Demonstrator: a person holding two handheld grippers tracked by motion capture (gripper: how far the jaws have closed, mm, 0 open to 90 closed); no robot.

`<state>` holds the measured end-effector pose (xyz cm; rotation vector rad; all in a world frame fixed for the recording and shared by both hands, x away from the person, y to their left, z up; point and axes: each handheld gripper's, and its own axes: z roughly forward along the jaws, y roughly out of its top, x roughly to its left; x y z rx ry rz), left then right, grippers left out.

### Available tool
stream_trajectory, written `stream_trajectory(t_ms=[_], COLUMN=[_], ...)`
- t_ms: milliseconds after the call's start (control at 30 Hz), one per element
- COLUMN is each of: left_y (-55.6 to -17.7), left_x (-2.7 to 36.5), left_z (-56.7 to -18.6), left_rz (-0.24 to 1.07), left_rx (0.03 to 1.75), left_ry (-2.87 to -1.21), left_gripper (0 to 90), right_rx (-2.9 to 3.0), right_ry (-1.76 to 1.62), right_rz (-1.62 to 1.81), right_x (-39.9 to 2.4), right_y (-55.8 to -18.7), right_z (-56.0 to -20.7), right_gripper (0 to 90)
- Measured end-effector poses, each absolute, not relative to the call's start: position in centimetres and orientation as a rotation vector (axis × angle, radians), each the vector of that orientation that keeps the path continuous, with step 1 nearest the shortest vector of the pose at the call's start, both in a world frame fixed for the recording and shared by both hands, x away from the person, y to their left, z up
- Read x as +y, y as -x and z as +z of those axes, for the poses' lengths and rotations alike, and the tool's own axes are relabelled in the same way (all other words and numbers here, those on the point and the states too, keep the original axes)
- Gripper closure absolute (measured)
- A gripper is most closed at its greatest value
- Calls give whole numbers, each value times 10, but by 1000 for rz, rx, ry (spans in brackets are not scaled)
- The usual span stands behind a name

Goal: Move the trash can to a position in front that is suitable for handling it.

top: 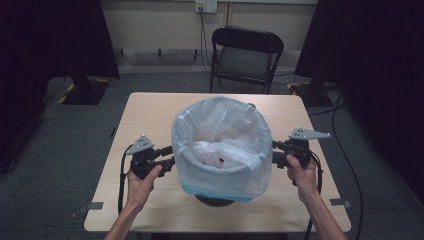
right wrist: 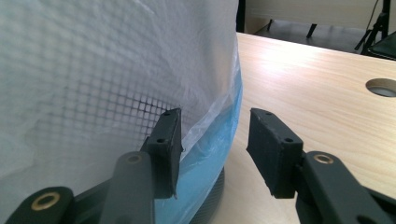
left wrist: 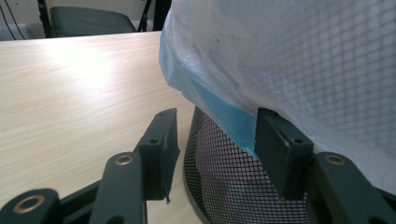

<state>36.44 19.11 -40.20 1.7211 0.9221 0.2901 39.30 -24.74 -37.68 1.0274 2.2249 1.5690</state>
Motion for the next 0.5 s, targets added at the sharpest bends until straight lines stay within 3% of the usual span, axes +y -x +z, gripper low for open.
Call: stream_trajectory(t_ms=[400,467,500], left_y=[-350,-351,-352], left_x=[205,209,210], left_z=[-403,-406,-406], left_rz=[207,197,206], left_rx=[887,880,872], left_ry=[-1727,-1735,-1766], left_gripper=[442,332,332], right_rx=[2253,2239,2239], right_ry=[-963,-940,-940], right_rz=[1611,1582,1582], right_x=[-244,-242,-242], right_y=[-377,-376,-376], right_z=[-379,-379,-379], right_gripper=[550,421,421])
